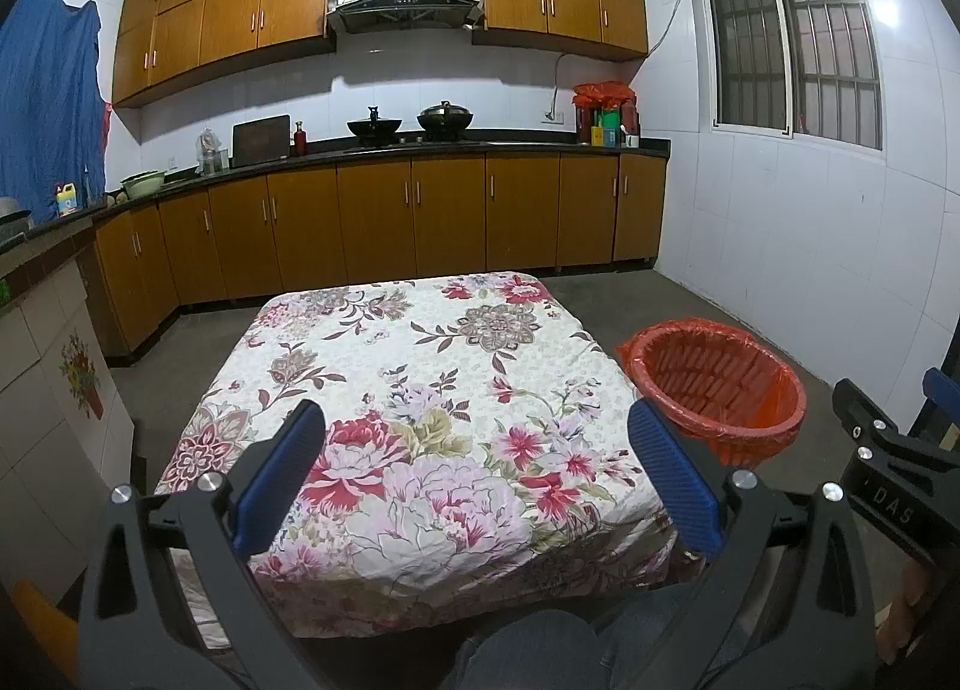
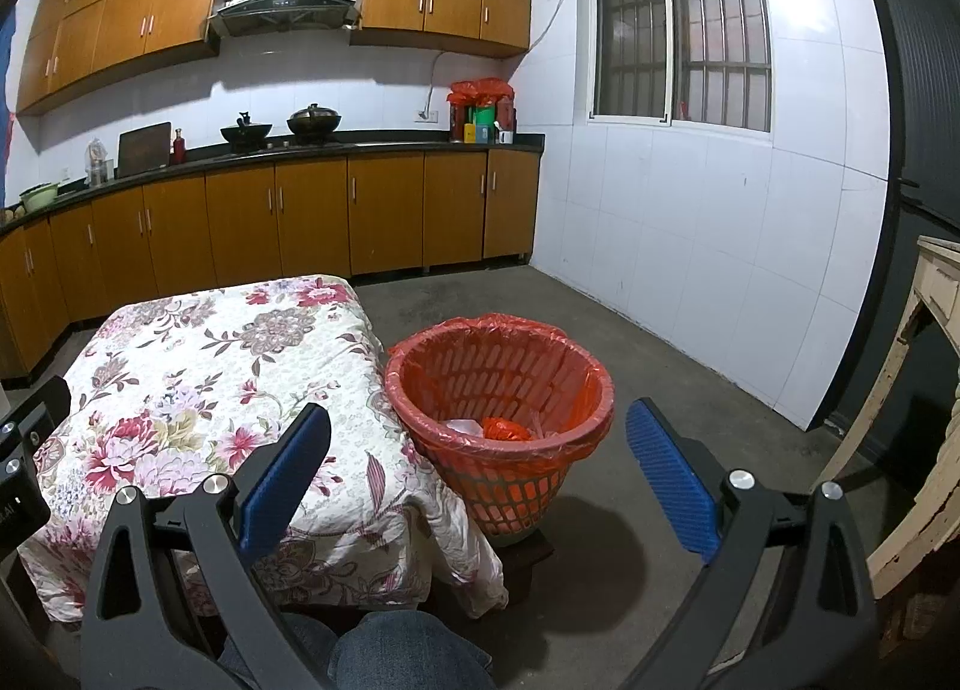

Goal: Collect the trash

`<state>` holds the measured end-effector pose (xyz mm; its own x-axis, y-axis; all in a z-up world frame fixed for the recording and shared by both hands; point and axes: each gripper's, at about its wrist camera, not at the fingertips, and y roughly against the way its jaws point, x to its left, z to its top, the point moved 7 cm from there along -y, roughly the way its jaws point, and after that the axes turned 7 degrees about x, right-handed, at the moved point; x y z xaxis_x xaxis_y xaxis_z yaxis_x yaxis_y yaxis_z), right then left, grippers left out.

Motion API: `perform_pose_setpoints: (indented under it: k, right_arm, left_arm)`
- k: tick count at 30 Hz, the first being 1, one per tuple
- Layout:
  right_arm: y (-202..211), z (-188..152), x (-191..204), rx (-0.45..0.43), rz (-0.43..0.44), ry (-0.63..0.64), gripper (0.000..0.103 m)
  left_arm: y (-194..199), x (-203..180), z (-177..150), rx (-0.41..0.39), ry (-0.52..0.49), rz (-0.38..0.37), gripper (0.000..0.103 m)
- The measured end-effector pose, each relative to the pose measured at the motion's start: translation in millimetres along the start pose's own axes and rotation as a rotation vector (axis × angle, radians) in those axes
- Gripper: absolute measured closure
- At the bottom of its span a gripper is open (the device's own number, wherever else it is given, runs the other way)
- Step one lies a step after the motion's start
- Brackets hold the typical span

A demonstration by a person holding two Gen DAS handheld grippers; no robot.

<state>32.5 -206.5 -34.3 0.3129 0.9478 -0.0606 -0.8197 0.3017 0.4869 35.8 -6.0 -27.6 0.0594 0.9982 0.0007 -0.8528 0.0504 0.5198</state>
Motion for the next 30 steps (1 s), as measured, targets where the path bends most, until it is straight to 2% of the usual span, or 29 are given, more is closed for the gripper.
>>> perform_pose_setpoints:
  k: [30]
  right_arm:
    - [-3.6, -4.3, -0.6, 0.006, 0.000, -0.001, 0.005]
  left_arm:
    - [-0.2, -0.9, 0.5, 0.001, 0.001, 0.001, 0.004]
